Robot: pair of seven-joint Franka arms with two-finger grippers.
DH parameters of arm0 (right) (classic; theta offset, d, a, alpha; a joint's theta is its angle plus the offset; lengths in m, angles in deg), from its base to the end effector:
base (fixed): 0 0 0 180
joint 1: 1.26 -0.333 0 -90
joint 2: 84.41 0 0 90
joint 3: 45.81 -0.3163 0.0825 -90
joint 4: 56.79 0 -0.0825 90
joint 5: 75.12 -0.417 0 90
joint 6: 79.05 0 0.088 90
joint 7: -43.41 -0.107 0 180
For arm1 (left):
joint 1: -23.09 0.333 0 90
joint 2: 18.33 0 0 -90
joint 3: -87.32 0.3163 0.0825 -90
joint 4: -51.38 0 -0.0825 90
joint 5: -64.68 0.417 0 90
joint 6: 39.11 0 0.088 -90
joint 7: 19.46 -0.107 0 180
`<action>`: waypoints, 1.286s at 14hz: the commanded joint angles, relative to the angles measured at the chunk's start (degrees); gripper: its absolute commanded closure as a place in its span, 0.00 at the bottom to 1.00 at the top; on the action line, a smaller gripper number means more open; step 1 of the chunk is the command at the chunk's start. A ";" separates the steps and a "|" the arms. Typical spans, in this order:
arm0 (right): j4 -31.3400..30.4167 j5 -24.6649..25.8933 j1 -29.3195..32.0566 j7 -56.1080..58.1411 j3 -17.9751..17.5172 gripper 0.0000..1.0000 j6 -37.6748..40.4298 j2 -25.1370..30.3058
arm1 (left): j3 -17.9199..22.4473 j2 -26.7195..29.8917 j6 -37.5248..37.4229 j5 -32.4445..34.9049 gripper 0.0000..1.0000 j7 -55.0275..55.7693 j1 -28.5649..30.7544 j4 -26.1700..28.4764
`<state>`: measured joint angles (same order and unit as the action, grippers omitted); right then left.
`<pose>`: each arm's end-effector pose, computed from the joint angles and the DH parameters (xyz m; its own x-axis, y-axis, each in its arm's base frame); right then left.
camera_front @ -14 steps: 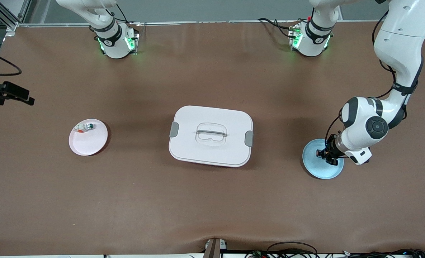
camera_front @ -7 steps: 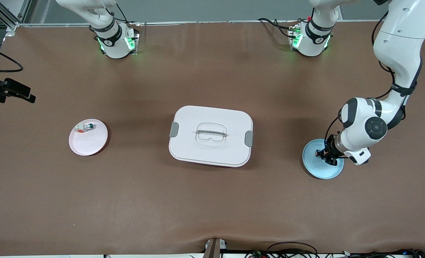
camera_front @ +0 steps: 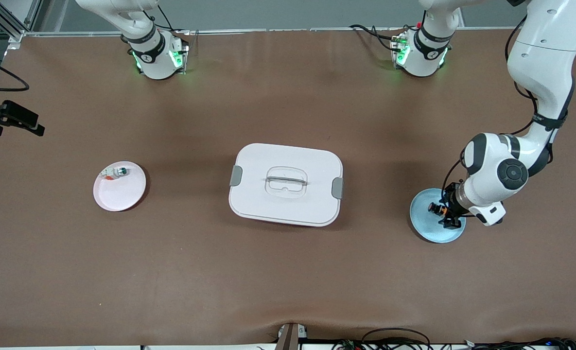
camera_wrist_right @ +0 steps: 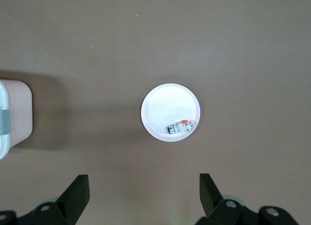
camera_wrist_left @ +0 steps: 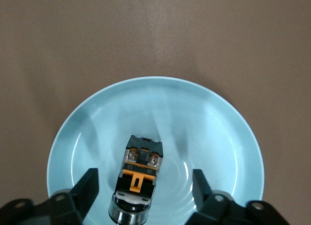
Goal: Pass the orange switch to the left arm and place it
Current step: 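Lower the switch onto the light-blue plate with the left gripper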
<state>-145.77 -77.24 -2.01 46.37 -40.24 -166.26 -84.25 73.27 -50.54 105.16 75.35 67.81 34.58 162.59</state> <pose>0.5801 -0.0449 0.6312 0.9992 -0.0307 -0.0261 -0.0317 -0.9988 -0.0387 0.6446 -0.0275 0.1755 0.2020 0.9793 -0.0139 0.9787 -0.2014 0.0399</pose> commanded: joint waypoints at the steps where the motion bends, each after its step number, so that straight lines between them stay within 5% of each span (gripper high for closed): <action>1: -4.97 1.16 -0.04 0.12 -0.30 0.00 -2.52 3.88 | -0.01 2.42 -4.41 0.58 0.00 -4.63 -0.06 -0.72; 11: -7.00 0.99 -0.04 0.03 -0.30 0.00 -3.58 5.30 | -0.28 4.44 -9.62 -1.87 0.00 -53.82 -1.47 -1.87; 18: -6.91 1.16 0.05 0.20 -0.30 0.00 -3.57 5.30 | -0.19 7.16 -9.53 -3.02 0.00 -77.32 -1.12 -2.57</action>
<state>-151.08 -77.18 -2.01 46.37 -40.24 -169.09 -80.58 72.84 -45.91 96.59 73.76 -3.99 33.40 159.34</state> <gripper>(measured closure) 0.000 0.000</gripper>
